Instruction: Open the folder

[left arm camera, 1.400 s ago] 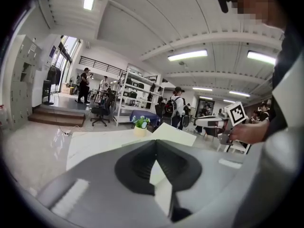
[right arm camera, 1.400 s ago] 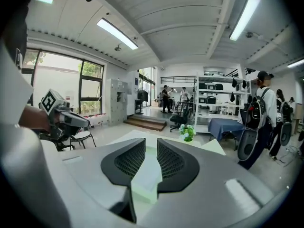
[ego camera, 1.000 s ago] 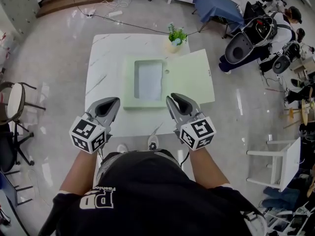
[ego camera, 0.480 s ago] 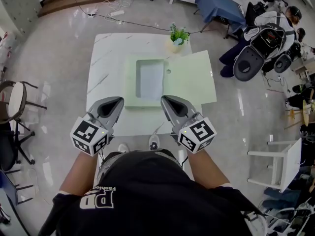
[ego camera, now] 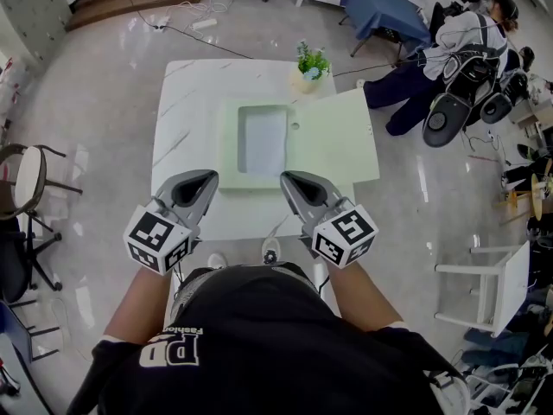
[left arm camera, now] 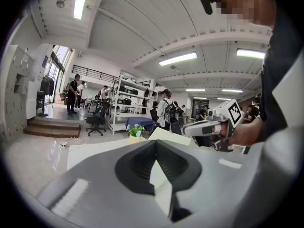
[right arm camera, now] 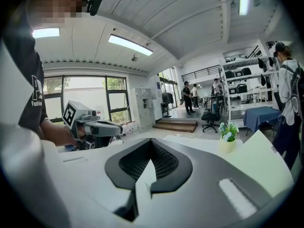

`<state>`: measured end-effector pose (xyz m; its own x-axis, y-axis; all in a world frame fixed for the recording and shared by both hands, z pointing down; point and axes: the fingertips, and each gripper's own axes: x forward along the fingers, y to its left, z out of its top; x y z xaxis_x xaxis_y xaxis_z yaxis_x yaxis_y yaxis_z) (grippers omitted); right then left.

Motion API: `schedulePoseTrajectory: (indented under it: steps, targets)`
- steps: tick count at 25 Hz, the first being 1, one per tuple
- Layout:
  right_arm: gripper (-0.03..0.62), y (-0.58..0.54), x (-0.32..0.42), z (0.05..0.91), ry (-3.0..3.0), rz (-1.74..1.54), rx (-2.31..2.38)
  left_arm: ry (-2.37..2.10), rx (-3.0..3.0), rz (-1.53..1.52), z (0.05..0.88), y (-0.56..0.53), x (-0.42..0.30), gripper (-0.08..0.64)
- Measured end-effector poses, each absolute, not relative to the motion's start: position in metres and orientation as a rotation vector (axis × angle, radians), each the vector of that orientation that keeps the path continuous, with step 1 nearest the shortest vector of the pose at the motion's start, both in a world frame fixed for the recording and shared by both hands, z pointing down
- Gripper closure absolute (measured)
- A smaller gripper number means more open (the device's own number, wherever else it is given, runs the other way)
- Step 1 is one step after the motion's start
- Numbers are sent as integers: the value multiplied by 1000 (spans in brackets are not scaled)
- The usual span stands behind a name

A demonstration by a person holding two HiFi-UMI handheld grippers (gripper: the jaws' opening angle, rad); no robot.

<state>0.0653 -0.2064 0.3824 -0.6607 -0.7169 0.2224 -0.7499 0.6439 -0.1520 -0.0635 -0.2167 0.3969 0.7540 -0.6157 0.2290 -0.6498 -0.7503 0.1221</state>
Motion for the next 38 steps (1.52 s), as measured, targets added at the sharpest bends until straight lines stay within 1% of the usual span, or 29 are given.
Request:
schedulePoseTrajectory:
  steps: [38]
  targets:
    - [592, -208, 82, 393, -2694, 377, 1250, -1002, 2770, 287, 400, -218, -49, 509]
